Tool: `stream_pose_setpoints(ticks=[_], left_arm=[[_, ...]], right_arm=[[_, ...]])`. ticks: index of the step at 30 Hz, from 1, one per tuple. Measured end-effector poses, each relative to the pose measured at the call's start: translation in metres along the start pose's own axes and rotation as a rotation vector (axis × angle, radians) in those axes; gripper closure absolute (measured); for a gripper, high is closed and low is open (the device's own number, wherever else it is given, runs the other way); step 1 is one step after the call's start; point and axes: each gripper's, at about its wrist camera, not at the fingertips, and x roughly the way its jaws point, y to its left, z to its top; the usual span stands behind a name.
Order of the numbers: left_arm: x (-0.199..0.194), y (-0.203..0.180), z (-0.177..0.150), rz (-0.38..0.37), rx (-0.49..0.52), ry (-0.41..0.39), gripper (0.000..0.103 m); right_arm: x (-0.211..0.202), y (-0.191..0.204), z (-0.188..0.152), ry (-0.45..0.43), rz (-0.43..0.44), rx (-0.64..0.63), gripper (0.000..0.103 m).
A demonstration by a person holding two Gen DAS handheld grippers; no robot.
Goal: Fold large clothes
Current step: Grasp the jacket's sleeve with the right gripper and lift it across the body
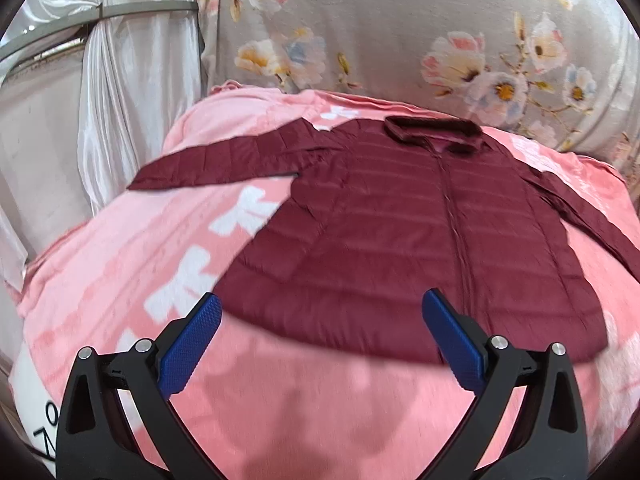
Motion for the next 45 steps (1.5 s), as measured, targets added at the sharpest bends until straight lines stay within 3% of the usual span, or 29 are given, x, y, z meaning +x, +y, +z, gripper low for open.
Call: stream_pose_setpoints(ticks=[4,8,14,18,20,22,24,25,30,35,41,45], left_arm=[[0.021,-0.004,0.018,0.007,-0.016,-0.015,0.005],[0.042,-0.008,0.032,0.015,-0.043,-0.025,0.005],[0.069,-0.024,0.043,0.039,-0.041,-0.039,0.005],[0.084,-0.034,0.044,0.041,-0.026,-0.033,0.005],[0.09,-0.035,0.045,0.036,-0.028,-0.026,0.005],[0.095,-0.036,0.045,0.033,-0.029,-0.02,0.005],[0.098,-0.036,0.045,0.034,-0.03,-0.017,0.005],[0.1,-0.036,0.046,0.034,-0.031,-0.015,0.005],[0.102,-0.031,0.049,0.036,-0.032,-0.022,0.005],[0.1,-0.018,0.055,0.043,-0.06,-0.033,0.005],[0.099,0.005,0.059,0.05,-0.096,-0.032,0.005],[0.101,0.024,0.057,0.061,-0.118,-0.026,0.005]], right_arm=[[0.055,-0.059,0.043,0.025,-0.021,0.176,0.009],[0.092,-0.103,0.065,0.018,-0.067,0.314,0.009],[0.137,-0.152,0.088,0.026,-0.103,0.426,0.009],[0.152,-0.167,0.093,0.011,-0.116,0.481,0.017],[0.157,-0.165,0.098,0.004,-0.125,0.468,0.03],[0.163,-0.165,0.103,0.009,-0.124,0.468,0.064],[0.17,-0.161,0.108,0.011,-0.118,0.481,0.091],[0.171,-0.156,0.11,0.009,-0.109,0.48,0.095],[0.148,-0.068,0.145,-0.12,-0.009,0.276,0.096],[0.108,0.067,0.161,-0.195,0.229,-0.002,0.097],[0.097,0.203,0.133,-0.148,0.473,-0.225,0.097],[0.102,0.268,0.104,-0.081,0.571,-0.319,0.097]])
